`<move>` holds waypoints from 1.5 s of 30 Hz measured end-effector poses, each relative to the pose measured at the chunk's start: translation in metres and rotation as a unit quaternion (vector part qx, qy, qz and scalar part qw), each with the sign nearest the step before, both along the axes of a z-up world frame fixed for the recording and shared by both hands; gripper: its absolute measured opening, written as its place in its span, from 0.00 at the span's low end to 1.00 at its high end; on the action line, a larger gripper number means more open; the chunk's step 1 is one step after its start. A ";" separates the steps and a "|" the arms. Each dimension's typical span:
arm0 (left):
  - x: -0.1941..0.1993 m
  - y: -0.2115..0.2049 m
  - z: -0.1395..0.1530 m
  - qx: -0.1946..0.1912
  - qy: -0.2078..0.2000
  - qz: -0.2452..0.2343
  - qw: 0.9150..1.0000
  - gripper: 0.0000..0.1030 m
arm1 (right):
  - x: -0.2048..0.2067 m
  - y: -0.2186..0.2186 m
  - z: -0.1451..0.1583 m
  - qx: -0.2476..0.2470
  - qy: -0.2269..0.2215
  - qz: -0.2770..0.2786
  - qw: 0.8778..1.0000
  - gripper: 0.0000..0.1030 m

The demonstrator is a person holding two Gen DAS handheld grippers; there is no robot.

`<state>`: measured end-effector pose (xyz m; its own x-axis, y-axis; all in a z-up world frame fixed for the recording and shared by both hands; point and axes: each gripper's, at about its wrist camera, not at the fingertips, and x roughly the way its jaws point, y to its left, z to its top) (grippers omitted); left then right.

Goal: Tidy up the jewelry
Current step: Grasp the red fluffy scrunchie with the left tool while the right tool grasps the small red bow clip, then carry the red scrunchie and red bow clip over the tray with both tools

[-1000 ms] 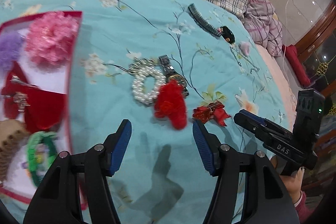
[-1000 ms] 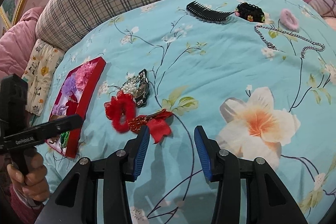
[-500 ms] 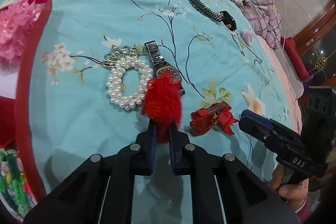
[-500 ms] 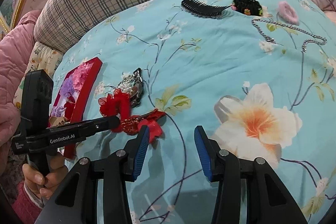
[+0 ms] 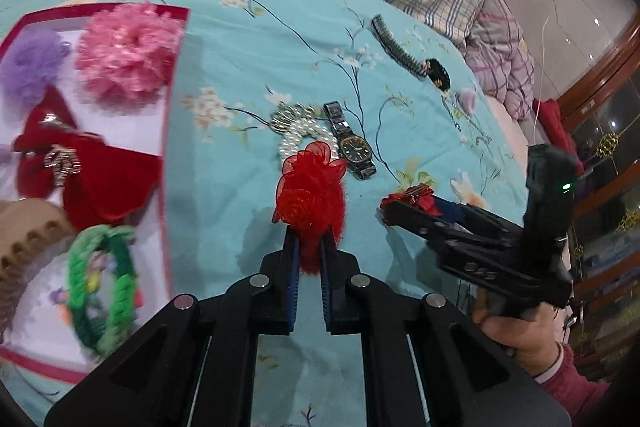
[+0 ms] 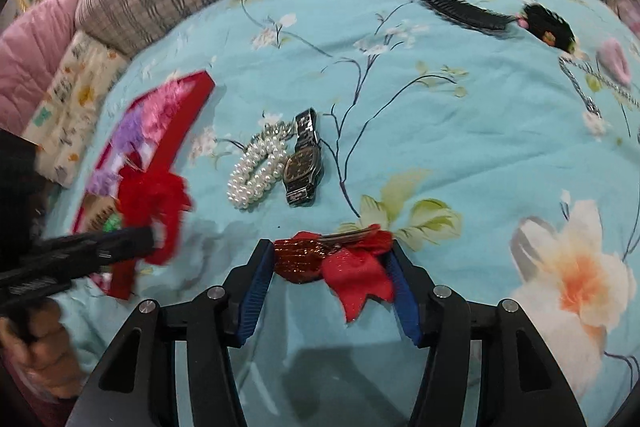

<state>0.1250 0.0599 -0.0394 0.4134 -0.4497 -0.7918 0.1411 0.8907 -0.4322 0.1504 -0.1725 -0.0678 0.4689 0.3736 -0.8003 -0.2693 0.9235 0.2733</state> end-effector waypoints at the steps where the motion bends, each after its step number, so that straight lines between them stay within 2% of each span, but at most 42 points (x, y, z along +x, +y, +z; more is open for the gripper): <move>1: -0.001 0.002 0.002 0.001 -0.002 0.002 1.000 0.07 | -0.001 0.005 -0.001 -0.017 -0.008 0.002 1.000 0.52; 2: -0.002 0.005 0.004 0.001 -0.004 0.005 1.000 0.07 | -0.001 0.007 -0.001 -0.025 -0.012 0.001 1.000 0.50; 4: -0.005 0.011 0.005 0.001 -0.006 0.011 1.000 0.07 | -0.002 0.008 -0.001 -0.026 -0.013 0.000 1.000 0.32; 10: -0.011 0.022 0.004 0.003 -0.005 0.022 1.000 0.07 | -0.005 0.005 0.005 -0.008 -0.015 -0.003 1.000 0.30; 17: -0.020 0.044 0.013 0.004 -0.014 0.044 0.999 0.07 | -0.010 0.022 0.021 0.013 -0.022 0.016 1.000 0.30; 25: -0.031 0.082 0.026 0.015 -0.028 0.080 0.996 0.07 | -0.012 0.065 0.034 0.037 -0.033 0.060 0.997 0.30; 32: -0.036 0.130 0.038 0.027 -0.041 0.127 0.991 0.07 | -0.009 0.108 0.040 0.055 -0.038 0.102 0.993 0.30; 45: -0.022 0.185 0.031 0.045 -0.035 0.172 0.983 0.07 | 0.004 0.182 0.042 0.070 -0.034 0.158 0.984 0.30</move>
<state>0.1034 0.2450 -0.0082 0.5831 -0.2031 -0.7866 -0.1492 0.9250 -0.3495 0.1548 0.0098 -0.0261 0.3615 0.6142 -0.7015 -0.5598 0.7447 0.3635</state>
